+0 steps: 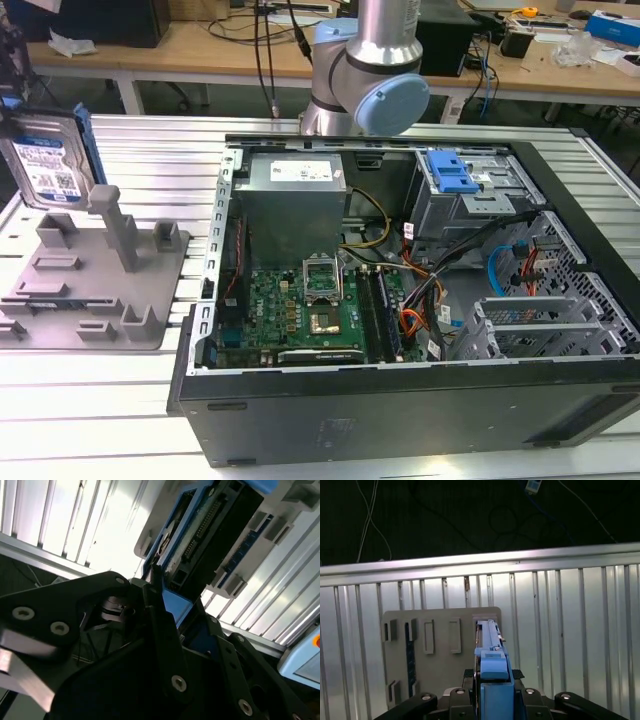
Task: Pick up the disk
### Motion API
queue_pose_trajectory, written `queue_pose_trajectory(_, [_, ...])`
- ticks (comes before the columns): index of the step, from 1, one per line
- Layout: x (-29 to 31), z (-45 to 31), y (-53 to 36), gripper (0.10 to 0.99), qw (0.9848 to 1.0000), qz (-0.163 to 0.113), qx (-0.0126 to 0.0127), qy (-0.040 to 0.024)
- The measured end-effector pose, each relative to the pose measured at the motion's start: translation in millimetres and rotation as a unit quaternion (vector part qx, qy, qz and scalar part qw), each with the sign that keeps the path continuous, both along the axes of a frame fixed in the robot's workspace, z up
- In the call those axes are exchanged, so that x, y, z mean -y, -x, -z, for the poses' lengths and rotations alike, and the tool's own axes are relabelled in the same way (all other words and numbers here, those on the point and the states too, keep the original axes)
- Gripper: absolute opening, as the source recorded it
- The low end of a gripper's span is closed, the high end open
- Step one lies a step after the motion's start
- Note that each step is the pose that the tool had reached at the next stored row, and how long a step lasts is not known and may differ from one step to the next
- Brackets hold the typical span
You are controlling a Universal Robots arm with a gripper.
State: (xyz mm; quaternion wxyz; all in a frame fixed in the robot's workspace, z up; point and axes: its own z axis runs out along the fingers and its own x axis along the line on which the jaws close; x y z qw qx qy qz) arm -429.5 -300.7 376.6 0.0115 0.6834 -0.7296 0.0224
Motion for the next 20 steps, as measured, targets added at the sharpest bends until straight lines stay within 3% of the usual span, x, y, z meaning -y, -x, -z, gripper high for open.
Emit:
queue_pose_trajectory(5, [-2.0, -23.3, 0.0, 0.369, 1.0000, -0.003, 0.0000, 0.0000])
queue_pose_trajectory(7, [-3.4, -38.2, 0.0, 0.369, 1.0000, -0.005, 0.0000, 0.0000])
queue_pose_trajectory(13, [-5.8, -65.9, 0.0, 0.369, 0.9999, -0.013, -0.0001, 0.0001])
queue_pose_trajectory(14, [-6.2, -73.6, 0.0, 0.369, 0.9999, -0.015, 0.0000, 0.0000])
queue_pose_trajectory(20, [-6.8, -100.4, 0.0, 0.369, 0.9997, -0.023, 0.0000, 0.0000])
